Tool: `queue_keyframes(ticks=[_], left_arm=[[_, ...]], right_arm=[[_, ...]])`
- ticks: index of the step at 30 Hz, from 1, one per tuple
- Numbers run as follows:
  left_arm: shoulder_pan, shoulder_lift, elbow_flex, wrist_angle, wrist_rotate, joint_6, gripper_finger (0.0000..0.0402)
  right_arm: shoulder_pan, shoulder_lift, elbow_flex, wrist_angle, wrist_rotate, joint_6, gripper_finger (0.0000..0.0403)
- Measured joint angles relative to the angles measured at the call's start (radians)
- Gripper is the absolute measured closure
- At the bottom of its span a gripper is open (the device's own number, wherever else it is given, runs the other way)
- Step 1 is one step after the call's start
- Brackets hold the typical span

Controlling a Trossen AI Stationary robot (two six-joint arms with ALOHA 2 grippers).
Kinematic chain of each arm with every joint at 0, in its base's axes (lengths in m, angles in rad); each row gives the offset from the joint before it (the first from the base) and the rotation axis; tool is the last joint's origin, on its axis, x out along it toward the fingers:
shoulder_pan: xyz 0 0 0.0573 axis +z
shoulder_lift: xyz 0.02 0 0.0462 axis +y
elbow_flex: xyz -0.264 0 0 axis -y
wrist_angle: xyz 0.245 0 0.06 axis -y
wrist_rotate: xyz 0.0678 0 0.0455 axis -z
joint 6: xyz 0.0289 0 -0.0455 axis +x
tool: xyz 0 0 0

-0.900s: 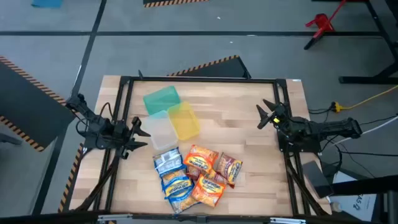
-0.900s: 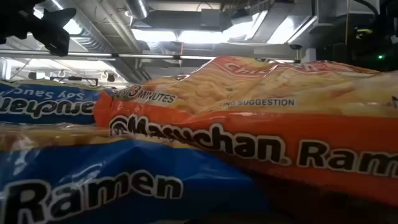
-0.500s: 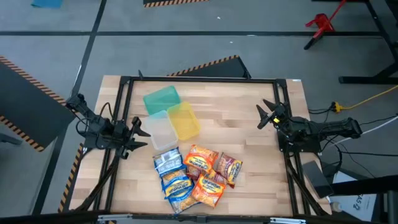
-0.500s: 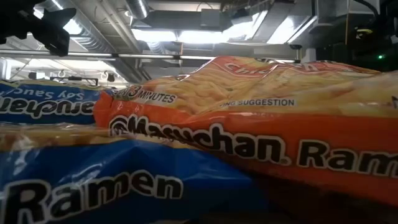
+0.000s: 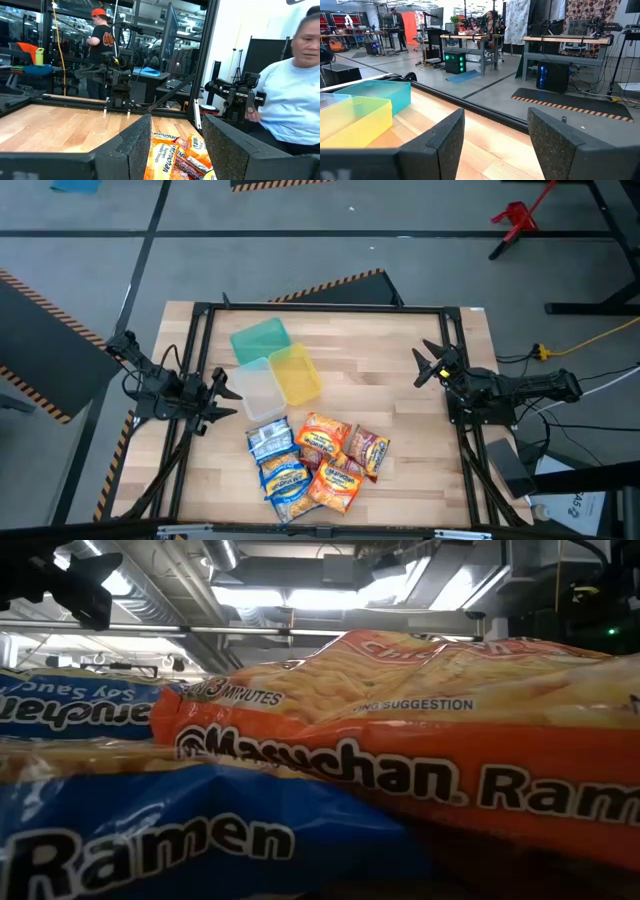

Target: Sort Maruchan noodles

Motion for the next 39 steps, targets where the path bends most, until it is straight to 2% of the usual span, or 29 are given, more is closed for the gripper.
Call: queue_keyframes(ticks=[18,22,24,27,32,36,39], left_arm=[[0.000,0.000,0.000,0.000,-0.001,0.000,0.0230],[0.004,0.000,0.000,0.020,-0.095,0.022,0.0231],[0.010,0.000,0.000,0.064,-0.131,-0.005,0.0230],[0.023,0.000,0.000,0.166,-0.132,-0.079,0.0230],[0.036,0.000,0.000,0.371,-0.074,-0.083,0.0230],[0.038,0.000,0.000,0.484,-0.085,-0.081,0.0230],[0.038,0.000,0.000,0.498,-0.086,-0.081,0.0230]], right_arm=[[0.000,0.000,0.000,0.000,0.000,0.001,0.0196],[0.000,0.000,0.000,0.000,-0.037,0.050,0.0196],[0.000,0.000,0.000,0.000,-0.083,0.107,0.0196],[0.000,0.000,0.000,0.003,-0.175,0.188,0.0196],[0.000,0.000,0.000,0.008,-0.288,0.203,0.0196],[0.000,0.000,0.000,0.009,-0.305,0.192,0.0196],[0.000,0.000,0.000,0.008,-0.305,0.192,0.0196]])
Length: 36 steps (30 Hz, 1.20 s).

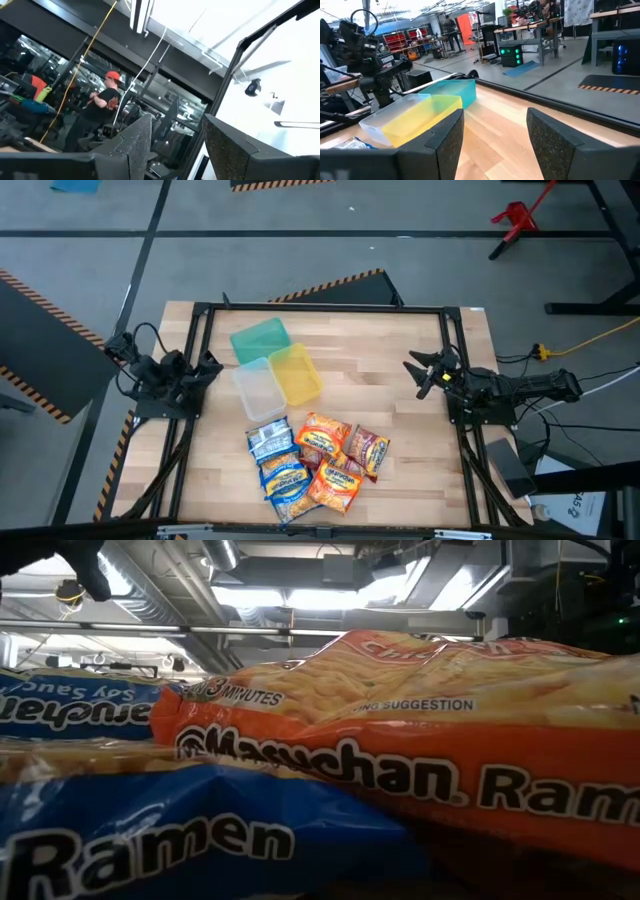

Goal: Sort Maruchan noodles
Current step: Put the top orange noodle pack into the blue bin

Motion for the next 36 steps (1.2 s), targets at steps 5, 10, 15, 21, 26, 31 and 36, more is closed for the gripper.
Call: queue_keyframes(ticks=[5,10,15,21,26,31,36], left_arm=[[0.000,0.000,0.000,0.000,-0.004,0.002,0.0230],[0.000,0.000,0.000,0.000,-0.028,0.002,0.0230],[0.000,0.000,0.000,0.000,-0.103,0.002,0.0231],[0.000,0.000,0.000,0.045,-0.104,0.041,0.0230],[0.000,0.000,0.000,0.136,-0.120,0.100,0.0230],[0.000,0.000,0.000,0.180,-0.124,0.126,0.0230],[0.000,0.000,0.010,0.178,-0.126,0.105,0.0231]], right_arm=[[0.000,0.000,0.000,0.000,0.000,0.000,0.0196],[0.000,0.000,0.000,0.001,-0.008,0.015,0.0196],[0.000,0.000,0.000,0.001,-0.021,0.025,0.0196],[0.000,0.000,0.000,0.025,-0.109,0.047,0.0196],[0.000,0.000,0.000,0.048,-0.162,0.095,0.0196],[0.000,0.000,0.000,0.037,-0.165,0.097,0.0196],[0.000,0.000,0.000,0.061,-0.167,0.098,0.0196]])
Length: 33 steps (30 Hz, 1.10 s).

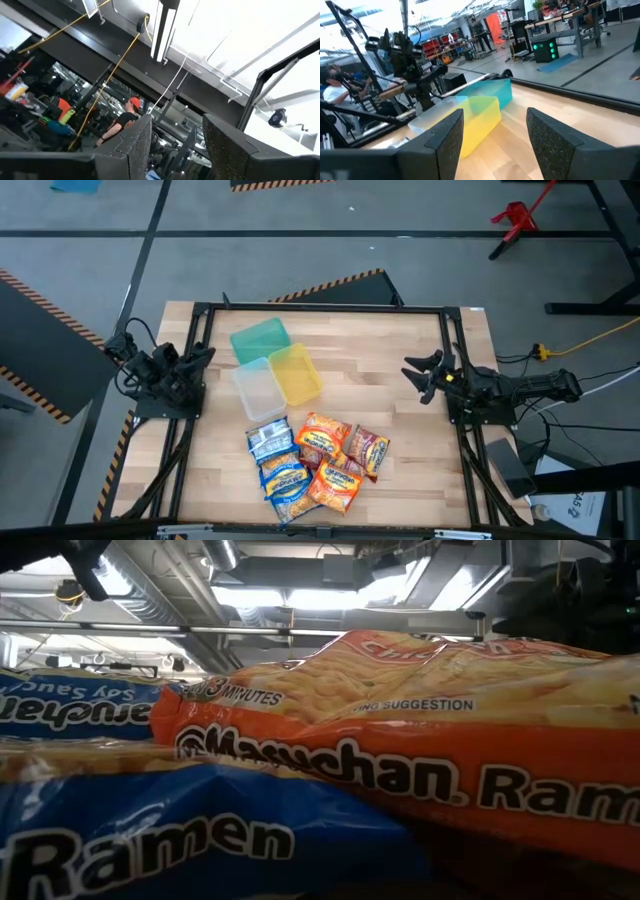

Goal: Sort Maruchan noodles
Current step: Put the top orange noodle pack into the blue bin

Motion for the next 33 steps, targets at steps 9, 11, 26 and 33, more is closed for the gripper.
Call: queue_keyframes(ticks=[9,11,26,33], left_arm=[[0.000,0.190,0.292,-0.292,-0.011,-0.084,0.0231],[0.000,0.270,0.369,-0.333,-0.008,-0.080,0.0231],[0.000,0.853,0.813,-0.774,0.005,-0.100,0.0230],[0.012,1.097,0.833,-0.772,0.006,-0.069,0.0210]], right_arm=[[0.000,0.000,0.010,0.219,-0.150,0.047,0.0196],[0.000,0.000,0.013,0.302,-0.181,0.052,0.0196],[0.000,0.000,0.013,0.245,-0.246,-0.050,0.0196],[0.000,0.000,0.013,0.068,-0.222,-0.053,0.0196]])
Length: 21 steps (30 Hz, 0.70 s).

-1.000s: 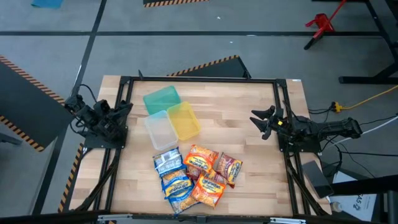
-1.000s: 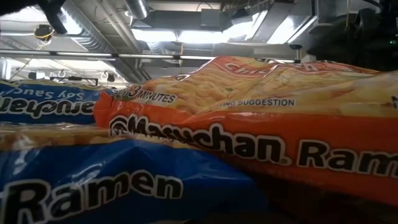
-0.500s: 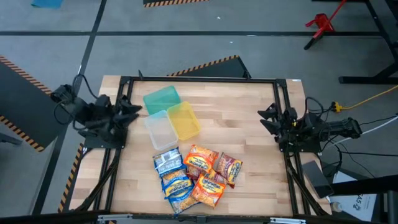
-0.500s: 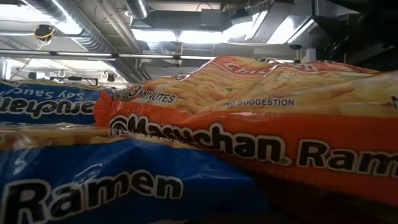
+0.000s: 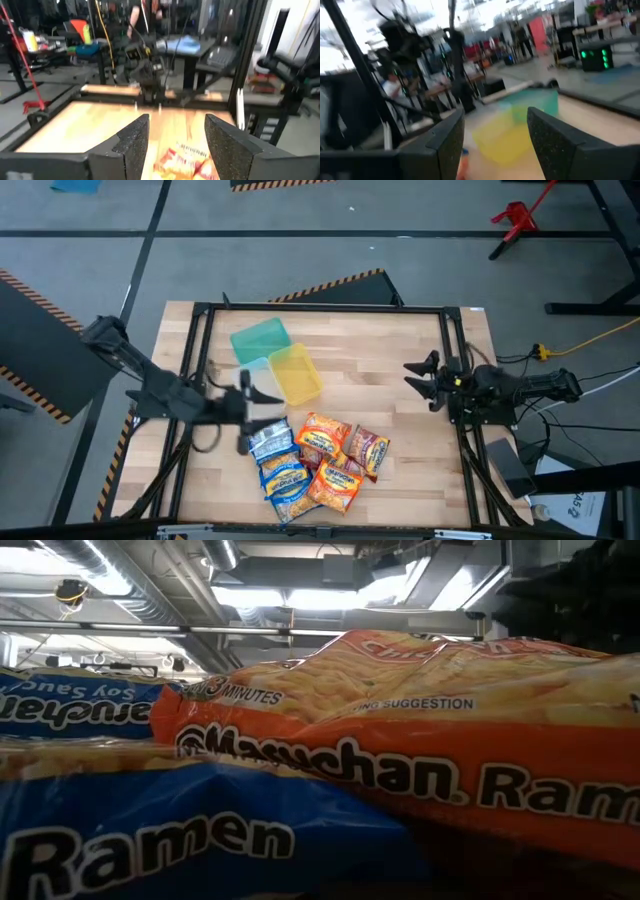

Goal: Sort Maruchan noodles
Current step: Put the top orange noodle pack into the blue bin

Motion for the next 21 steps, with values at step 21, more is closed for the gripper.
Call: queue_keyframes(ticks=[21], left_arm=[[0.069,0.438,0.022,-0.032,0.078,0.014,0.0113]], right_arm=[[0.000,0.006,0.000,-0.189,-0.013,0.019,0.0196]])
